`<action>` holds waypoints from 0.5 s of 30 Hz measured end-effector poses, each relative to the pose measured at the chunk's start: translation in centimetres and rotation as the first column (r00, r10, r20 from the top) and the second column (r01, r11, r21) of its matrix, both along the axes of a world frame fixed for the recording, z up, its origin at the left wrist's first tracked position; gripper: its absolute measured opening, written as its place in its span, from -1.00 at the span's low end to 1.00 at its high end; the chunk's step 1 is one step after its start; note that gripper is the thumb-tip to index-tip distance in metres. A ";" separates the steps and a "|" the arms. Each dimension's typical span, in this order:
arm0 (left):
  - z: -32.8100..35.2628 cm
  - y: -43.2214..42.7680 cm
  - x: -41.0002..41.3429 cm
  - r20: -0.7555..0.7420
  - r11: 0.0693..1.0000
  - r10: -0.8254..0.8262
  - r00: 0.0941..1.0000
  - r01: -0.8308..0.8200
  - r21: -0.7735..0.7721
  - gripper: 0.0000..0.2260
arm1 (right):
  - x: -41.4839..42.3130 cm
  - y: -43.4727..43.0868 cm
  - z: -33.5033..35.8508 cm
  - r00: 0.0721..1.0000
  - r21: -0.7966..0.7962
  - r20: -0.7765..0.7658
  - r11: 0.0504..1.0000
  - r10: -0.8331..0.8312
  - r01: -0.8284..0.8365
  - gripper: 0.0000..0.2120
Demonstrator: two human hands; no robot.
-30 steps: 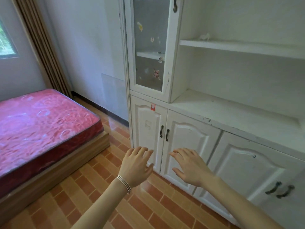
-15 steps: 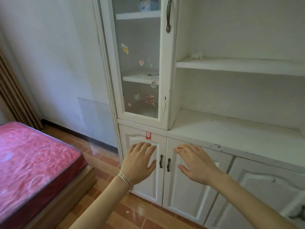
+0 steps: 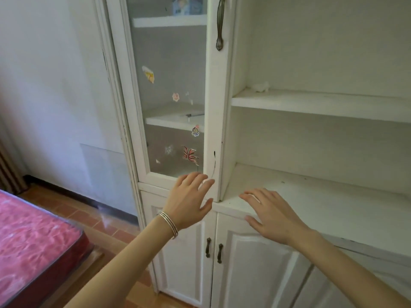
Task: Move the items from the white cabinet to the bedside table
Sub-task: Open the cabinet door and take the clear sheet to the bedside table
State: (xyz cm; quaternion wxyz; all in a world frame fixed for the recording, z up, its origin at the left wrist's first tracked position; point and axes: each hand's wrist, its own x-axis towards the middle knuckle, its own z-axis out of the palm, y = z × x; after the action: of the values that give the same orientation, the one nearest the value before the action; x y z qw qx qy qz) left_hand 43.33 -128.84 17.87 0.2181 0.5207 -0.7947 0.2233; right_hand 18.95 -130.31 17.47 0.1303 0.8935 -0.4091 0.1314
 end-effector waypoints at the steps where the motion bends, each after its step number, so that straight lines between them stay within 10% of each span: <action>1: 1.1 -1.2 -0.1 0.009 1.000 -0.001 1.000 0.001 -0.027 -0.59 | 0.0 -1.2 1.0 1.000 -0.024 0.005 1.000 -0.001 0.001 -0.51; 15: 16.9 -14.7 -1.4 0.077 0.924 0.085 0.993 -0.049 -0.380 -0.60 | 0.5 -15.4 14.9 0.984 -0.365 0.088 0.924 0.156 -0.114 -0.53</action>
State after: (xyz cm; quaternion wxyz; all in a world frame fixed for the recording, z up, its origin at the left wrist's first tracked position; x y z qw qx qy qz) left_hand 41.90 -143.58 34.74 0.2693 0.4849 -0.7279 0.4030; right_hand 19.47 -145.69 32.38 0.2577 0.8718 -0.3224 0.2640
